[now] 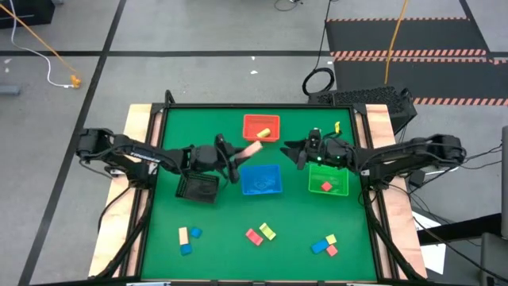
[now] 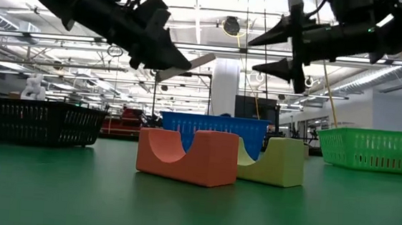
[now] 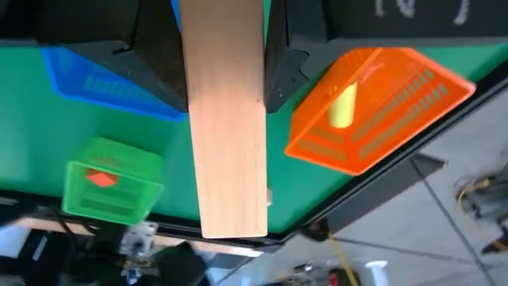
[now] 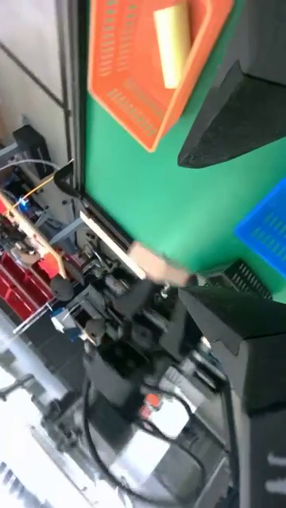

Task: Sort & place blocks by color
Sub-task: Put the top left brown block into the blue bin

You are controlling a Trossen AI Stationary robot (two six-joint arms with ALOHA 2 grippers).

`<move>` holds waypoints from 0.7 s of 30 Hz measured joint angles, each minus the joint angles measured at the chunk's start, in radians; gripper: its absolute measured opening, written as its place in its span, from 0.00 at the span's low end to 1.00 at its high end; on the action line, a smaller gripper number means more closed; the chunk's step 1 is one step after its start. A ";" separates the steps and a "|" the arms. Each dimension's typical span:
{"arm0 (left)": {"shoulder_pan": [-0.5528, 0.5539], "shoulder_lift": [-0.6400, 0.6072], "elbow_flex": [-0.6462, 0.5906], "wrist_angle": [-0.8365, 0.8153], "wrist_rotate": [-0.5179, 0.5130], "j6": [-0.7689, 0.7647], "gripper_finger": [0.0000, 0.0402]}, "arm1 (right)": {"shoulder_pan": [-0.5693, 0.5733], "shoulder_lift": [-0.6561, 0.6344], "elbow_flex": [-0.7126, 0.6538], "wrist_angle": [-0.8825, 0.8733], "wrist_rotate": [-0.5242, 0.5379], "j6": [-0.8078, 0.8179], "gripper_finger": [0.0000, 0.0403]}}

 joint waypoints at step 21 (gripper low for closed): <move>-0.044 0.003 0.000 -0.065 -0.006 0.058 0.33 | 0.002 0.362 0.237 0.132 -0.175 0.142 0.62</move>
